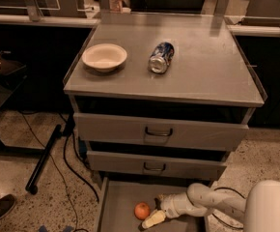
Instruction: Pick orange from bottom drawer and place on counter
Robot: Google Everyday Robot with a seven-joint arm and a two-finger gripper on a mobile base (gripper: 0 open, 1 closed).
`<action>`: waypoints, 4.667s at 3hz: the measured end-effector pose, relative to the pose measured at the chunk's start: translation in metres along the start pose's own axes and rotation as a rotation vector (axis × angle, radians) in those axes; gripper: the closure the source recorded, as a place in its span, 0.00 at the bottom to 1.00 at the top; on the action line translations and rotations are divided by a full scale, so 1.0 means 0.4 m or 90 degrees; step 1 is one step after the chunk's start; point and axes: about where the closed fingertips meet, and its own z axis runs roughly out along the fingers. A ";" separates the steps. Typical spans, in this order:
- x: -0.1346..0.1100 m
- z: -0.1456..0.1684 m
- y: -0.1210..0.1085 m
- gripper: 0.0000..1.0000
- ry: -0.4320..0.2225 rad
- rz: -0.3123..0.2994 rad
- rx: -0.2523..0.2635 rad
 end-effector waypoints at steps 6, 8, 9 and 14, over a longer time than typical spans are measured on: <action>0.031 0.187 -0.106 0.00 -0.092 -0.007 0.068; 0.034 0.218 -0.143 0.00 -0.101 0.018 0.075; 0.034 0.218 -0.143 0.27 -0.101 0.018 0.075; 0.033 0.215 -0.139 1.00 -0.102 0.018 0.076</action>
Offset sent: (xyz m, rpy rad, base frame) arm -0.0073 0.0281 -0.0449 0.0064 -0.0774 -0.0471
